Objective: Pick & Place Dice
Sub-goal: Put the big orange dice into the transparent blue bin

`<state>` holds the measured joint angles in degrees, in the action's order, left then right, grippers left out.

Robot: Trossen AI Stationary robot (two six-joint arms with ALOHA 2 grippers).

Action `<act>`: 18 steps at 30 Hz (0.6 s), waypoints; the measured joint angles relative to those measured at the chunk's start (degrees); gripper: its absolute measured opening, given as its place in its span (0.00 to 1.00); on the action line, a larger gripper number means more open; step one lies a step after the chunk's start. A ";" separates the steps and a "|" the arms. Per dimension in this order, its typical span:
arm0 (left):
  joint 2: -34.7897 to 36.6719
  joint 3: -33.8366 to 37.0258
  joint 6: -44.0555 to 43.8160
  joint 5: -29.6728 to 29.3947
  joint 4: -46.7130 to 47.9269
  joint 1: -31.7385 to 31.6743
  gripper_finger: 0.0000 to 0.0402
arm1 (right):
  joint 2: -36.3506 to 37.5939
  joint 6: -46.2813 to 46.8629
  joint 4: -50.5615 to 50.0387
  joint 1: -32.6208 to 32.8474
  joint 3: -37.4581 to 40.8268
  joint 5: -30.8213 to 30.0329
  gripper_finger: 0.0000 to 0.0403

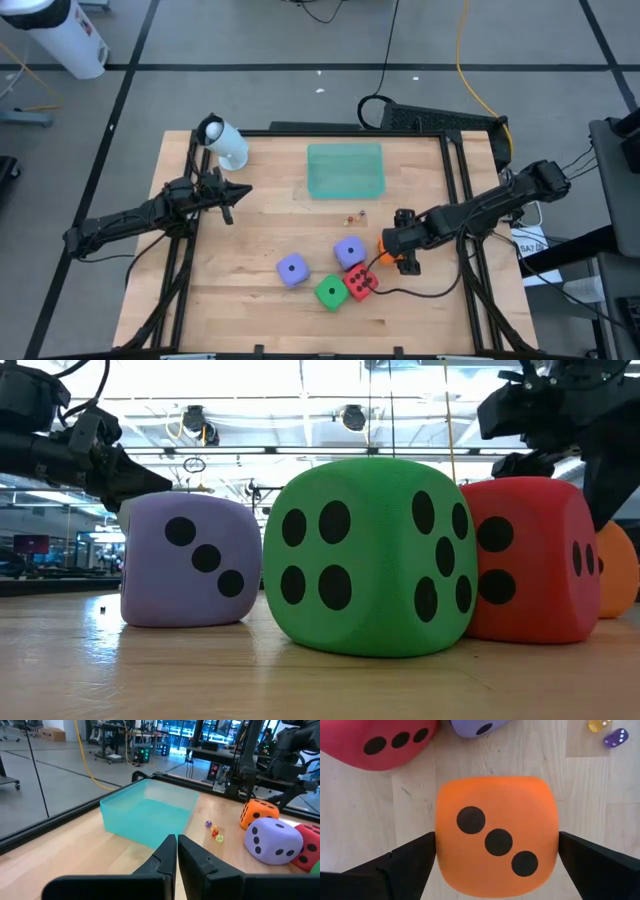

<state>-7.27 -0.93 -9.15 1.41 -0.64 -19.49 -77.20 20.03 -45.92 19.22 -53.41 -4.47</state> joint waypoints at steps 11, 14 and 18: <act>0.02 0.09 -0.21 -0.02 -0.72 0.02 0.06 | -1.64 -0.49 1.17 -0.84 0.78 -0.13 0.93; 0.02 0.09 -0.22 -0.02 -0.72 0.00 0.06 | -1.10 0.24 1.23 -1.23 0.70 0.08 0.87; 0.02 0.09 -0.28 -0.02 -0.76 0.02 0.06 | -0.16 -1.22 2.41 -1.31 0.70 0.11 0.84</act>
<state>-7.25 -0.84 -9.43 1.39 -1.41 -19.46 -77.35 18.81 -43.50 17.91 -52.71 -4.36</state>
